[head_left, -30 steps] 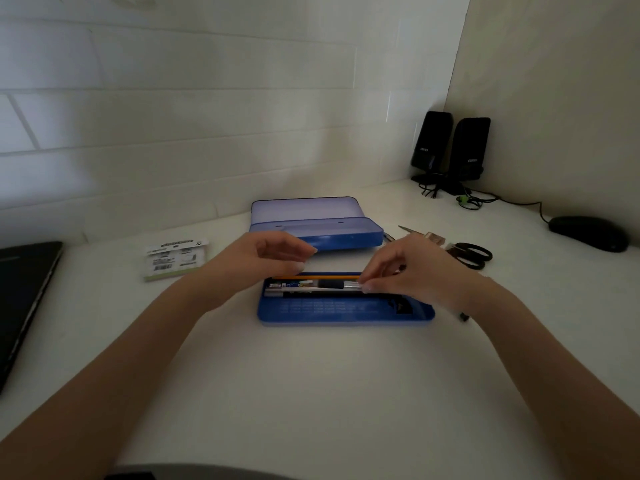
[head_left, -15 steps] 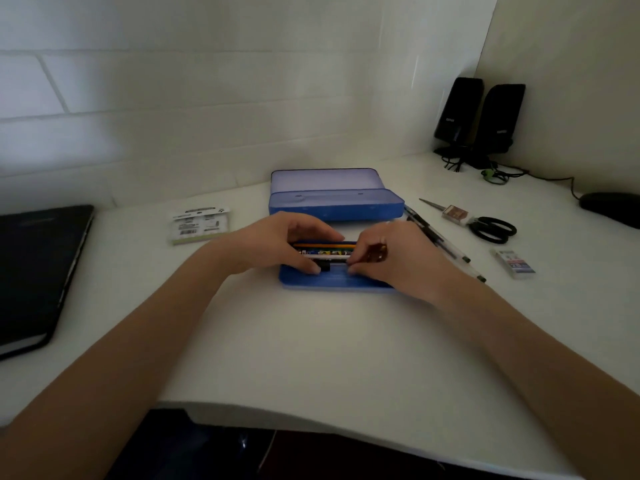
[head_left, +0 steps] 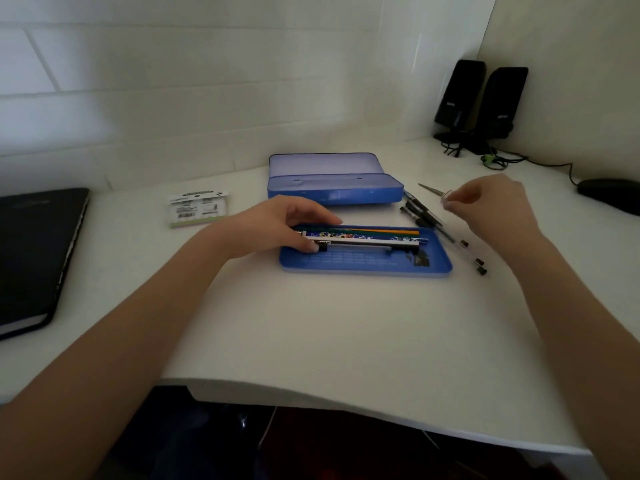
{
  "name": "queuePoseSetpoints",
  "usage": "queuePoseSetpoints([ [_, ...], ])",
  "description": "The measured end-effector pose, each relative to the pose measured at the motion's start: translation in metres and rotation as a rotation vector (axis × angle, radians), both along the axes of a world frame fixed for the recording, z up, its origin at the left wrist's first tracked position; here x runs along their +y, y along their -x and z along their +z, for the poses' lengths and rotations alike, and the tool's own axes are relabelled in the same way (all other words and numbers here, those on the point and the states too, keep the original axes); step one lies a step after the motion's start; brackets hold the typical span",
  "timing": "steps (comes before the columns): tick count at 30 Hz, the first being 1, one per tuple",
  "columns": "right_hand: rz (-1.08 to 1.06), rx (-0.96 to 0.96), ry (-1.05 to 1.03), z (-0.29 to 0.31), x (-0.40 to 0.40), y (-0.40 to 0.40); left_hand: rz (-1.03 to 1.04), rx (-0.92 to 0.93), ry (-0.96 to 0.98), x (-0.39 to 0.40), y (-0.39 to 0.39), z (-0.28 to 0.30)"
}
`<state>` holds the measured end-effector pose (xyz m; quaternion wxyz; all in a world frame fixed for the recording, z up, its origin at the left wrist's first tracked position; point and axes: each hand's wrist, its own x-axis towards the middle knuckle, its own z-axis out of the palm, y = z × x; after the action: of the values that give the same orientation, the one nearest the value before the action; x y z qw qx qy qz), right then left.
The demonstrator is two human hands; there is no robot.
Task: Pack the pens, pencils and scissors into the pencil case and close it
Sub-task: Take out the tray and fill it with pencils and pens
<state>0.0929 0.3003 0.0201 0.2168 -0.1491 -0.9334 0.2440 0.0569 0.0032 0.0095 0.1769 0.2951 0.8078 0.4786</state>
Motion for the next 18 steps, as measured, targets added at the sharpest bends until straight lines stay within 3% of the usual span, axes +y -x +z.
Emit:
queuePoseSetpoints([
  [3,-0.002,-0.119,-0.007,-0.0072,-0.0050,0.0039,-0.011,0.009,0.032,0.0013,-0.0013,0.0003],
  [11,-0.057,-0.206,-0.096,-0.0069,-0.0072,0.0021,-0.045,0.115,0.216,0.0036,-0.0001,0.0002],
  [18,-0.052,-0.038,-0.082,-0.0052,-0.0092,-0.0005,-0.014,0.148,0.188,0.0042,0.0013,-0.0022],
])
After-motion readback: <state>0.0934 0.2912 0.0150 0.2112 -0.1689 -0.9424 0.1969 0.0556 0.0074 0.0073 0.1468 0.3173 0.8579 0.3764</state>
